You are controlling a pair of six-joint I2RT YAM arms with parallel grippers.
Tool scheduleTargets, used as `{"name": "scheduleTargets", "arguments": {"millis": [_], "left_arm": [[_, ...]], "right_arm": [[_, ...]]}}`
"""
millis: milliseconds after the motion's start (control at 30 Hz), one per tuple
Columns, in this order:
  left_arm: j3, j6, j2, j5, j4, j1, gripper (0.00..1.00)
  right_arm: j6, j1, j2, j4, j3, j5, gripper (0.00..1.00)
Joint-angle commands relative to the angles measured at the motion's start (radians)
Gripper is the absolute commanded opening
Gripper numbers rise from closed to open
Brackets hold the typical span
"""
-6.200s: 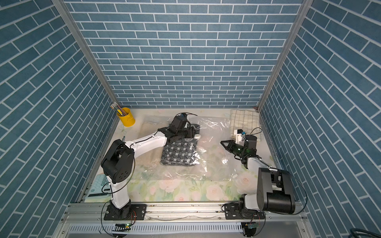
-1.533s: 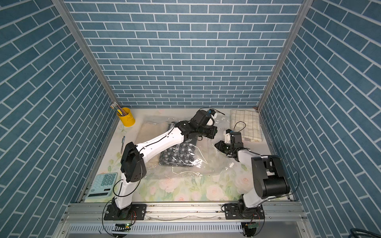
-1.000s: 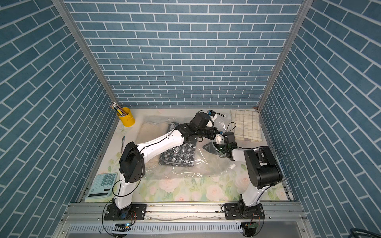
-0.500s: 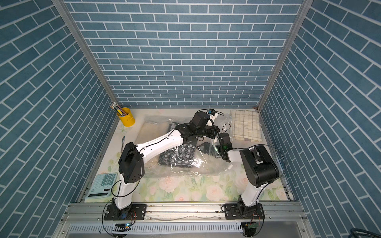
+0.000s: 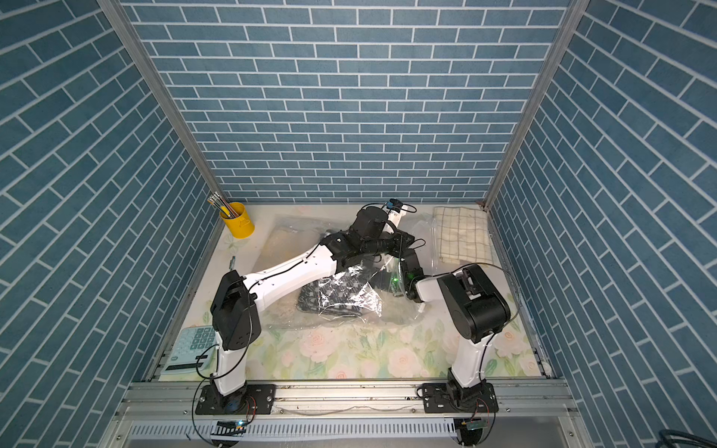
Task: Take the scarf out of the vacuum bag
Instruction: Take out the scarf from the vacuum bag.
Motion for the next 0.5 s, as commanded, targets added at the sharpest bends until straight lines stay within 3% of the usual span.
{"name": "scheduleTargets", "arguments": {"millis": [0, 467], "left_arm": [[0.024, 0.007, -0.037, 0.021, 0.067, -0.025, 0.00], [0.026, 0.002, -0.046, 0.011, 0.066, -0.027, 0.00]], "right_arm": [[0.015, 0.024, 0.053, -0.012, 0.002, 0.011, 0.85], [0.248, 0.047, 0.248, 0.350, 0.005, -0.083, 0.88]]}}
